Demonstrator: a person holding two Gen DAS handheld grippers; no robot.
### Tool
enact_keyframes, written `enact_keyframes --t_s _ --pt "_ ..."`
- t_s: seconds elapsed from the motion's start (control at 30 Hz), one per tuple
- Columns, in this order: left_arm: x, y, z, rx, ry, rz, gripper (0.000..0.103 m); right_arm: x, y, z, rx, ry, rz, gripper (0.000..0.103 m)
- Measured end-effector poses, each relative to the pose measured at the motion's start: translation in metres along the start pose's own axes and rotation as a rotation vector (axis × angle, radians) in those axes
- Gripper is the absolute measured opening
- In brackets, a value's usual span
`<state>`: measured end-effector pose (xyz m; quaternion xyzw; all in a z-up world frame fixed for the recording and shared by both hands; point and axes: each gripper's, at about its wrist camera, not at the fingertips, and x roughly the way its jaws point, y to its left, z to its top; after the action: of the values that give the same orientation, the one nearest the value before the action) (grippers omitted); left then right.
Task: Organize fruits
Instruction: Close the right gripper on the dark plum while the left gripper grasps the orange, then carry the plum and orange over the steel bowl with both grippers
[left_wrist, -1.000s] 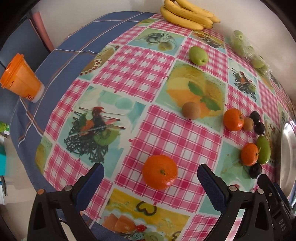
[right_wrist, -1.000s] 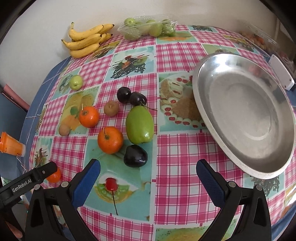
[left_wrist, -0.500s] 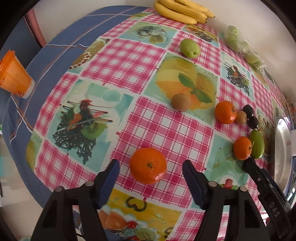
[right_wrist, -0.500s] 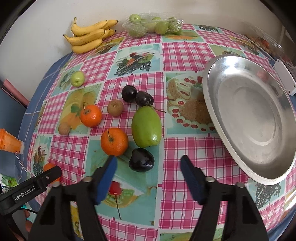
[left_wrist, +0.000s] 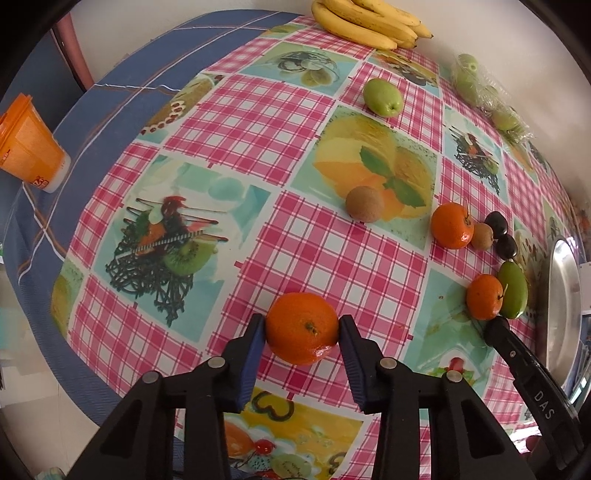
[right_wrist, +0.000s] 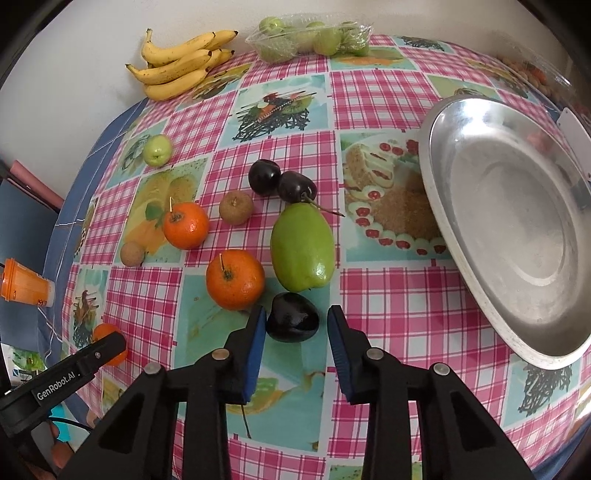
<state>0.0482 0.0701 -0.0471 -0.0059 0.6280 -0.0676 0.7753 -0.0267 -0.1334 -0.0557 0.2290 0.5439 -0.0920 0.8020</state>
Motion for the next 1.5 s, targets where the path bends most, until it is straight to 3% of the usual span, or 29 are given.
enact_keyframes --t_s 0.5,0.87,1.2,1.5 --pt "-0.016 -0.004 0.001 -0.024 -0.046 -0.045 0.042 -0.013 -0.006 -0.001 0.025 -0.008 0.031 0.031" --pt "-0.032 -0.014 0.000 -0.004 -0.098 -0.064 0.042 -0.043 -0.009 0.002 0.017 -0.069 0.059 0.031" --pt "-0.038 -0.060 0.009 0.073 -0.121 -0.061 0.042 -0.057 -0.027 0.011 0.068 -0.121 0.038 0.031" --pt "-0.047 -0.126 0.015 0.186 -0.147 -0.096 0.042 -0.072 -0.077 0.024 0.183 -0.168 -0.036 0.031"
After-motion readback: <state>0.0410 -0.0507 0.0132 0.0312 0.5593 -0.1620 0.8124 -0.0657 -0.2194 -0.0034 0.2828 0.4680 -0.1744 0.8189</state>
